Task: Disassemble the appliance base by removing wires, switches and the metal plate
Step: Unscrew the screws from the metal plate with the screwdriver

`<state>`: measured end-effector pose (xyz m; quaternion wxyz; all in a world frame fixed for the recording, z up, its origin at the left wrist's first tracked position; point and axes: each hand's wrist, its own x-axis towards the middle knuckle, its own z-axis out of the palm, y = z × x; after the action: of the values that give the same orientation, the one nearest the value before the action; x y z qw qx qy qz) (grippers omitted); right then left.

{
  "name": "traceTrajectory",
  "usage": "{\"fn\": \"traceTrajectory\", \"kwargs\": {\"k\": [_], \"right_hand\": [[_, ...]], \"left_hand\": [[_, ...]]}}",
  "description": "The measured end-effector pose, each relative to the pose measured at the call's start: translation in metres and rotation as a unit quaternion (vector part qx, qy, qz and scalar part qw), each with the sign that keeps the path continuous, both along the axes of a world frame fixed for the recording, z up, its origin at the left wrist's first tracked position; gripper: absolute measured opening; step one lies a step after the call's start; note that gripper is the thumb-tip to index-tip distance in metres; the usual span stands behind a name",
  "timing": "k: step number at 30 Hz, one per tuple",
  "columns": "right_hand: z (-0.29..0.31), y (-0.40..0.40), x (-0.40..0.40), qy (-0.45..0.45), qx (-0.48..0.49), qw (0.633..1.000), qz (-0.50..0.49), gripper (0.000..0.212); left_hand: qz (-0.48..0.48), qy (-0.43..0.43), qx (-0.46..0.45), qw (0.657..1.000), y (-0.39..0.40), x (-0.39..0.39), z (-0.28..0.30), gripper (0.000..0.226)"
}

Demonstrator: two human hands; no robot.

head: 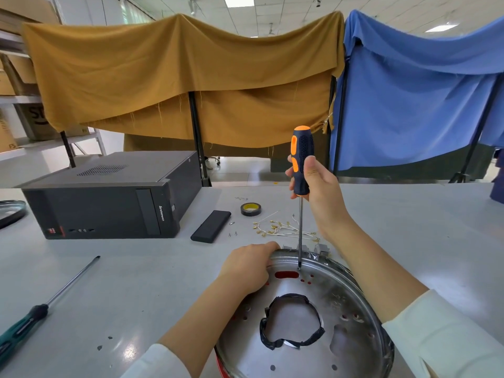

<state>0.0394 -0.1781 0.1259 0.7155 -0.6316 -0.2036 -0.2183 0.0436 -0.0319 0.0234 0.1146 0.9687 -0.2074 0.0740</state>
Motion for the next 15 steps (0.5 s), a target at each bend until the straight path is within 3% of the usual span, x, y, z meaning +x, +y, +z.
{"fn": "traceTrajectory", "kwargs": {"k": [5,7,12,15], "right_hand": [[0.0057,-0.0017,0.0004,0.01,0.047,0.998,0.041,0.033],[0.0055,-0.0026,0.001,0.008,0.029,0.999,0.031,0.036],[0.0022,-0.0032,0.0027,-0.014,-0.03,0.999,0.009,0.016],[0.0026,-0.0019,0.0035,0.002,-0.022,0.999,0.023,0.021]], "left_hand": [[0.001,0.007,0.002,1.0,-0.0001,-0.0014,0.0016,0.05],[0.001,0.005,0.003,1.0,-0.0002,-0.0018,0.0019,0.053],[0.0,0.007,0.0,1.0,-0.0004,-0.0017,0.0026,0.053],[0.0,0.005,-0.001,1.0,-0.0004,-0.0018,0.0023,0.053]]}}
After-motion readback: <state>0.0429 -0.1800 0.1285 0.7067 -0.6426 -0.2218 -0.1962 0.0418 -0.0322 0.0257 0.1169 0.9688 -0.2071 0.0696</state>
